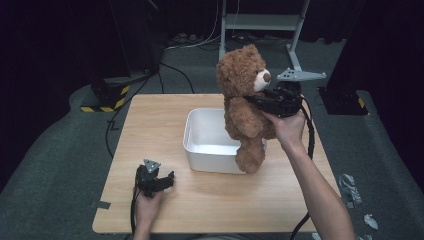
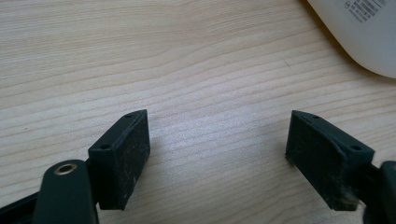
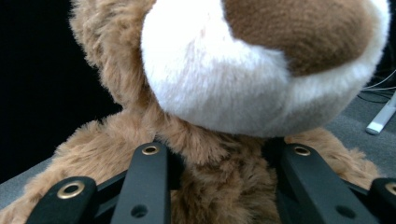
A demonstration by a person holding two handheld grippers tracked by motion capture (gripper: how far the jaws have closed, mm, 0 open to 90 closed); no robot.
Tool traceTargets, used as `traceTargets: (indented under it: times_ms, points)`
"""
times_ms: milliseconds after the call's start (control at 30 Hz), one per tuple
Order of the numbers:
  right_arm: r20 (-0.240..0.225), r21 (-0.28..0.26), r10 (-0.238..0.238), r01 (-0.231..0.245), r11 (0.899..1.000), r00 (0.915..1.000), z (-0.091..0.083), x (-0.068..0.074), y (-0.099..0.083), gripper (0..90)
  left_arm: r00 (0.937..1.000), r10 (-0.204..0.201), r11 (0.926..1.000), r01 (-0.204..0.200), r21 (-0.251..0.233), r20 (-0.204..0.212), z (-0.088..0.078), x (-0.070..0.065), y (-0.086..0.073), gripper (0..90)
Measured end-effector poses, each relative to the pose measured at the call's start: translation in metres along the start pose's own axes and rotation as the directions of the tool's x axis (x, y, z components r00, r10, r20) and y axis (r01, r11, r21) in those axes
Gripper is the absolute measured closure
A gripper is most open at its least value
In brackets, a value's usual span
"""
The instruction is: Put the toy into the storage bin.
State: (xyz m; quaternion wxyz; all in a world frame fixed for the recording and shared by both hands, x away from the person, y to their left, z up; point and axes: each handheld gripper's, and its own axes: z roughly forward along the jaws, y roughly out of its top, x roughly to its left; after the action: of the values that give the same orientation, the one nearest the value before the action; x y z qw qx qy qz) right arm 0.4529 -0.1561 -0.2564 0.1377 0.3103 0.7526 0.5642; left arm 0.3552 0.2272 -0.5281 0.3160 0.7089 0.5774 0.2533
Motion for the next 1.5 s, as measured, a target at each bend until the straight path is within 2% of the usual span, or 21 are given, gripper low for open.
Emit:
traceTargets:
  times_ms: [400,800,967,1500]
  points:
    - [0.007,-0.010,0.004,-0.004,1.000,1.0000,0.013,0.003,0.005,65.2,1.0000,0.003,1.0000,-0.003,0.000,-0.001,0.000,0.000,0.000,21.7]
    - [0.025,-0.006,0.004,-0.004,1.000,0.9997,0.026,0.001,0.002,65.1,1.0000,0.006,1.0000,-0.006,0.002,-0.002,0.000,0.000,0.000,21.7]
    - [0.032,0.011,-0.006,0.006,1.000,0.9995,0.033,0.002,-0.001,65.1,1.0000,0.006,1.0000,-0.006,0.001,-0.002,0.000,0.000,0.000,21.7]
    - [0.017,0.027,-0.014,0.014,1.000,0.9998,0.054,0.006,-0.011,64.9,1.0000,0.004,1.0000,-0.004,0.002,-0.001,0.000,0.000,0.000,21.7]
